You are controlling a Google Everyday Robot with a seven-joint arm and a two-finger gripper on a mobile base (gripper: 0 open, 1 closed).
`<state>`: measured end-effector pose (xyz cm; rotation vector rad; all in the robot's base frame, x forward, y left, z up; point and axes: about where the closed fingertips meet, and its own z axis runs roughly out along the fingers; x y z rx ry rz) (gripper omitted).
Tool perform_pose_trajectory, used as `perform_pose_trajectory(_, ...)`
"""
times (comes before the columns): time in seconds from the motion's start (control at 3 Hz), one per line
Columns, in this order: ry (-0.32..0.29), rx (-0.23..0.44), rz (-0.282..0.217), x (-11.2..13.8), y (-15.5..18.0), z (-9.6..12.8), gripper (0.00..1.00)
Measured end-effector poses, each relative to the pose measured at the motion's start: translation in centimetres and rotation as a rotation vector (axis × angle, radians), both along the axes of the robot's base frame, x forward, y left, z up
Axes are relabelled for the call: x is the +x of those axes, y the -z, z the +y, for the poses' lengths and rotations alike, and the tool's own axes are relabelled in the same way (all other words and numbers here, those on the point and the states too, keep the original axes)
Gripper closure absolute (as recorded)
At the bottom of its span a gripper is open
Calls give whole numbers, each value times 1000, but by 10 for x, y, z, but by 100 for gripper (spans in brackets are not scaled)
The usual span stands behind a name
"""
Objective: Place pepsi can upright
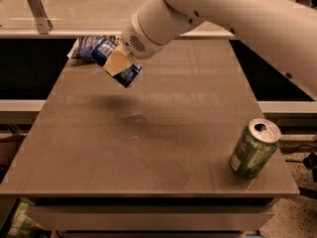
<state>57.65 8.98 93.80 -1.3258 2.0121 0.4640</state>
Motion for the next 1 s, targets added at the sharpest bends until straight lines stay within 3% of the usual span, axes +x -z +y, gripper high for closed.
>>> perform_pose_trajectory(1.0,-59,215,-82,-9,13,7,100)
